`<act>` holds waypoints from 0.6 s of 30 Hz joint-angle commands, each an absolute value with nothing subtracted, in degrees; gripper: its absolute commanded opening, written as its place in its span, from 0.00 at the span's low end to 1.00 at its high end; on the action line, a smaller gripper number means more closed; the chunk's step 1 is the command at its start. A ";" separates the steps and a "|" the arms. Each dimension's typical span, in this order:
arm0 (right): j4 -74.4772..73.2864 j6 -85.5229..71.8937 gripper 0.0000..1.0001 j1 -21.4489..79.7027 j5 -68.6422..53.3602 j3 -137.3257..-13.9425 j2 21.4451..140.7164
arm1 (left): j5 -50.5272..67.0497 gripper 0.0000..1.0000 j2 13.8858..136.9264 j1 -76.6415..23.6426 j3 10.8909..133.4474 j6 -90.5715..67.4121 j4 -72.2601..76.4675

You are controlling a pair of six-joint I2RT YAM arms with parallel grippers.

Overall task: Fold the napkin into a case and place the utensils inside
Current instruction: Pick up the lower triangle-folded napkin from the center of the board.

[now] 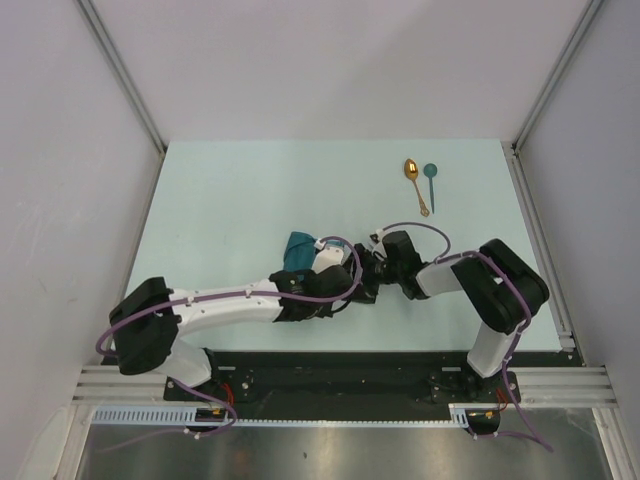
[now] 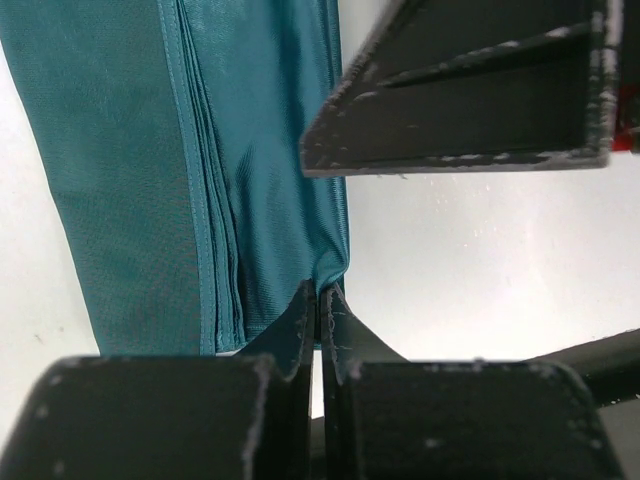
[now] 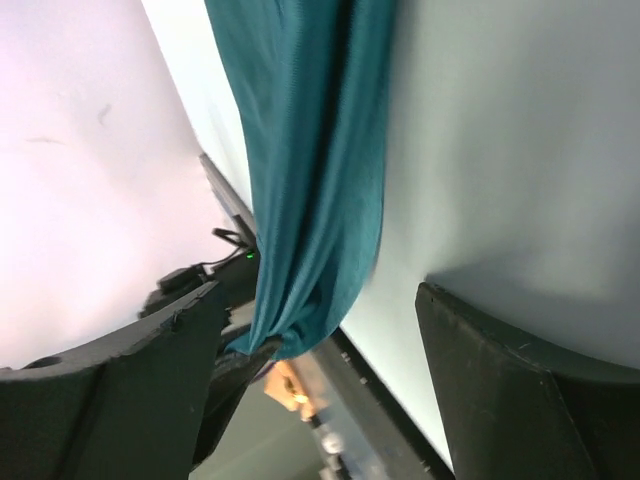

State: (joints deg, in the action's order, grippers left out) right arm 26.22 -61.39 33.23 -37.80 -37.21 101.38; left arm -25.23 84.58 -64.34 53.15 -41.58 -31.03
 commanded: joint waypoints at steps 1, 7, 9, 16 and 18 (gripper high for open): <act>28.65 -72.41 0.85 34.53 -35.69 -32.08 100.90 | -24.87 0.00 82.44 -63.90 53.00 -41.75 -30.94; 37.40 -81.37 0.93 39.46 -31.82 -29.80 102.83 | -24.79 0.00 81.74 -63.98 52.73 -41.92 -30.85; 38.93 -83.92 0.93 40.16 -30.42 -29.09 102.92 | -24.79 0.00 81.39 -63.98 52.65 -42.01 -30.85; 41.75 -86.48 0.93 41.48 -27.43 -30.14 104.32 | -24.61 0.00 81.21 -63.90 52.56 -41.92 -30.67; 42.18 -87.01 0.92 41.40 -26.46 -30.15 105.11 | -24.70 0.00 81.12 -63.98 52.56 -41.92 -30.76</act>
State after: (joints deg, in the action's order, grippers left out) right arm 42.89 -83.15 40.97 -29.98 -30.52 102.06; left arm -25.04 83.31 -64.29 52.82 -41.60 -31.03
